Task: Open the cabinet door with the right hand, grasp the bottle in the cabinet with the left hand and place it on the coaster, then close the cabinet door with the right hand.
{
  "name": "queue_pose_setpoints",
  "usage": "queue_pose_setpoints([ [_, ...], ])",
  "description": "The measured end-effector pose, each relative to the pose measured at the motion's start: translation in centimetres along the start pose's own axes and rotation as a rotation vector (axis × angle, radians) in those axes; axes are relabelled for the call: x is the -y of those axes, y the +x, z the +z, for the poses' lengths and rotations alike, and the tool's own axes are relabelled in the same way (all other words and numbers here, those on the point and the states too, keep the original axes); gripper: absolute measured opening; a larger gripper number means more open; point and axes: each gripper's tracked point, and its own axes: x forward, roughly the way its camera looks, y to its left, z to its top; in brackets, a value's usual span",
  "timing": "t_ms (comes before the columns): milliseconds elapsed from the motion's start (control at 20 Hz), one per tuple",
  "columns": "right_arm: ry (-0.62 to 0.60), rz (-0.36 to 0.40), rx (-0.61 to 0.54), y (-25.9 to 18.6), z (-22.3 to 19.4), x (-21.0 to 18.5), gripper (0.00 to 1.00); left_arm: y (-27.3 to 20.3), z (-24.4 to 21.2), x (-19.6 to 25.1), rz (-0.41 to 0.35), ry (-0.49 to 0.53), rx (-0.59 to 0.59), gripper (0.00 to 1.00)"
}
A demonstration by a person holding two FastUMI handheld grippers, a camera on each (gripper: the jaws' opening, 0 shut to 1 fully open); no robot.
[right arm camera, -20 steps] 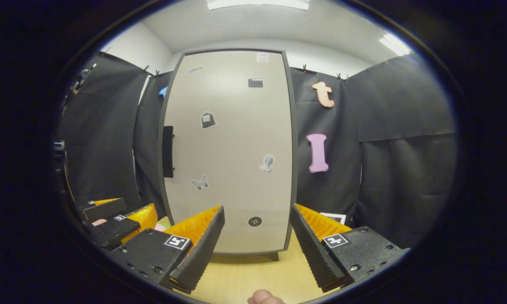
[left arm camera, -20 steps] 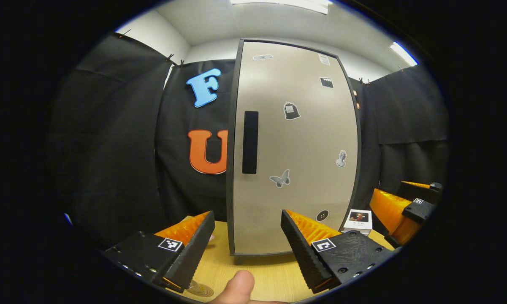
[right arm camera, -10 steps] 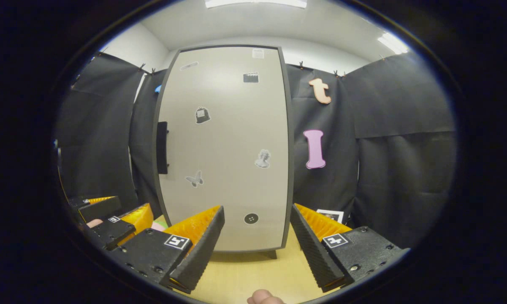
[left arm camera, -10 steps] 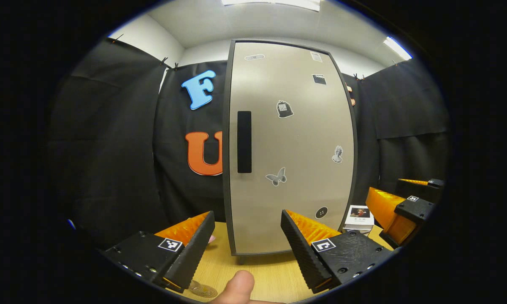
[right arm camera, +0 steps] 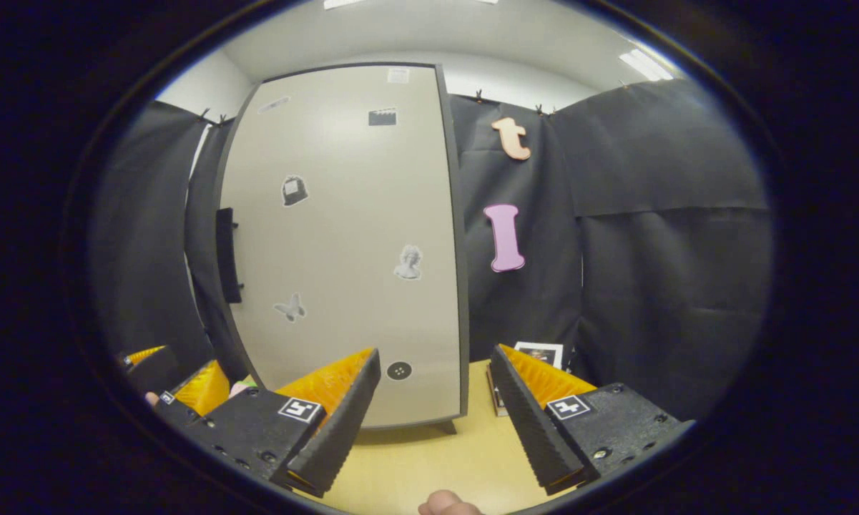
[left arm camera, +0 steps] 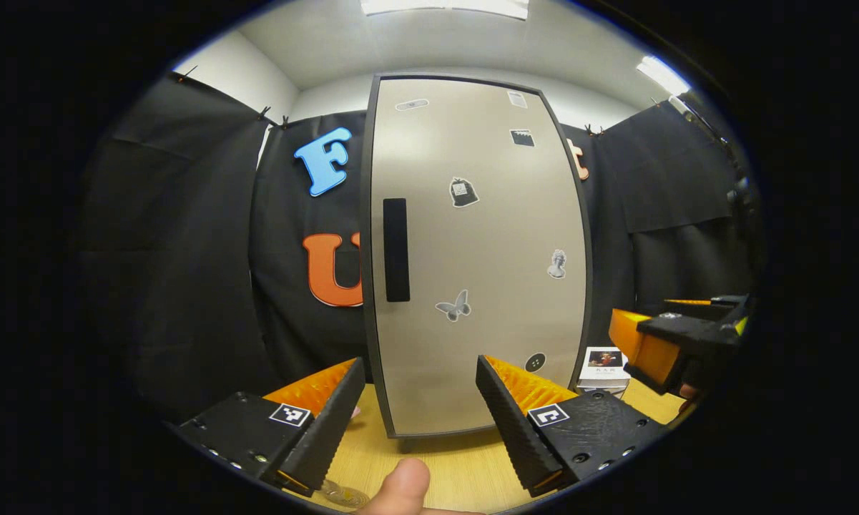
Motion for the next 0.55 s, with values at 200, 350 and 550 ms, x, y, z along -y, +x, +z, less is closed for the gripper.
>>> queue_pose_setpoints([
  [200, -0.047, 0.008, 0.000, -0.6, -0.9, -0.8, 0.96, 0.0, 0.4, -0.1, -0.006, -0.011, 0.009, 0.95],
  [350, -0.032, 0.012, 0.005, -0.7, -0.7, -1.2, 1.00, -0.1, 0.5, -0.8, 0.000, -0.019, 0.015, 0.96],
  [550, -0.044, 0.020, -0.015, -1.2, -1.7, -1.4, 1.00, -0.2, -0.2, -1.2, 0.008, -0.039, -0.002, 0.96],
])
